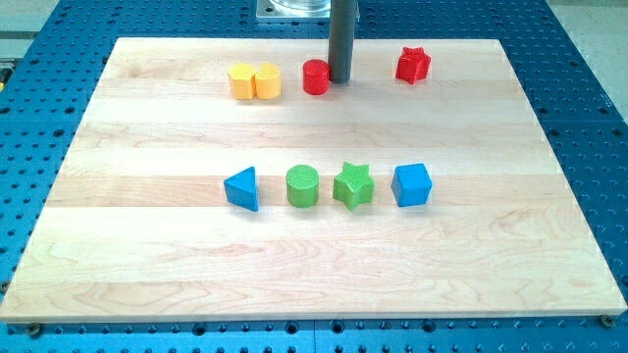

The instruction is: Place the red star to the right of the red circle

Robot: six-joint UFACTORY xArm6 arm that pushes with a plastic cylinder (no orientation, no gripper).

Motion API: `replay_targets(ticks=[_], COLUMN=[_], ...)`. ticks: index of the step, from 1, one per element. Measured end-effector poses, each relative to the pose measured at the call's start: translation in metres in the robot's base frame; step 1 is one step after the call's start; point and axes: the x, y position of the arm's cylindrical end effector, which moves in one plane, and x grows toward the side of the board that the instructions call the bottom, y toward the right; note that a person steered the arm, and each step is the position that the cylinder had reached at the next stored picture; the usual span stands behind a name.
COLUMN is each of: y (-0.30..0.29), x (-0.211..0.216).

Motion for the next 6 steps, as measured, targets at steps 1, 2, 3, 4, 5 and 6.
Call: replay_targets(ticks=[1, 2, 3, 4, 5, 6], y=[0.064, 0.117, 0.120, 0.107, 0.161, 0.159], x=[-0.044, -0.048, -0.026, -0.007, 0.013, 0.039])
